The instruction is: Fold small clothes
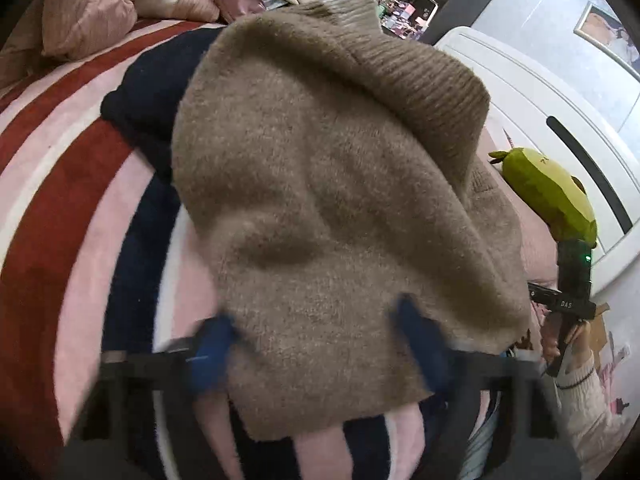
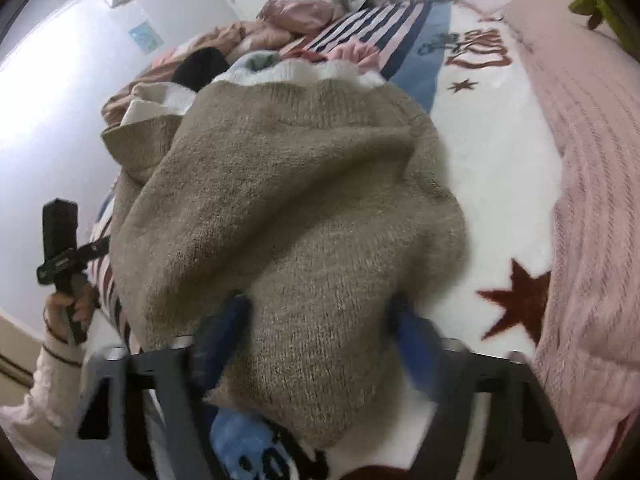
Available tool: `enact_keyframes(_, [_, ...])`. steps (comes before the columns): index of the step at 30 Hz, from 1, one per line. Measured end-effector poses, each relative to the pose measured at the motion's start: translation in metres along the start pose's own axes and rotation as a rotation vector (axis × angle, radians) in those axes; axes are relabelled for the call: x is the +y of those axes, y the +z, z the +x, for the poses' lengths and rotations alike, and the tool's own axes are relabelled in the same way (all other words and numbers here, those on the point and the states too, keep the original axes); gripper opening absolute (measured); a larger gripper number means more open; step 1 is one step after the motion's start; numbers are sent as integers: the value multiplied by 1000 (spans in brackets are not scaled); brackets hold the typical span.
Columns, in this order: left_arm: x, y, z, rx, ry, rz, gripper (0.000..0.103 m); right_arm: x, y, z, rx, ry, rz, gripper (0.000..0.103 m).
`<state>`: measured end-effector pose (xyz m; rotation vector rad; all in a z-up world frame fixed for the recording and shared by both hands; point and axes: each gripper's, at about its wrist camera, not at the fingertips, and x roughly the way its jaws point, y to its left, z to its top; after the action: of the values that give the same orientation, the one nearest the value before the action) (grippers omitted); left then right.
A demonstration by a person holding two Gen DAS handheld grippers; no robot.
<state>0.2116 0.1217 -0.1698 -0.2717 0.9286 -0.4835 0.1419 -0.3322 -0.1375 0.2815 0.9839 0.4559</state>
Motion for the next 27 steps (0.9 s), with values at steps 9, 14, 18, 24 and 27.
enact_keyframes(9, [-31,-29,-52,-34,15,139,10,22,-19,-49,-91,30,-57,9])
enact_keyframes(14, [-28,-52,-63,13,12,132,9,25,-38,-58,-68,19,-71,8])
enact_keyframes(18, [-13,-72,-57,65,16,82,9,12,-54,-55,-43,0,-19,7])
enact_keyframes(24, [-11,-77,-63,45,64,29,76,23,-48,-62,-45,-91,-46,18])
enact_keyframes(27, [-10,-84,-73,32,48,-10,81,40,-42,-85,-123,-176,-104,32])
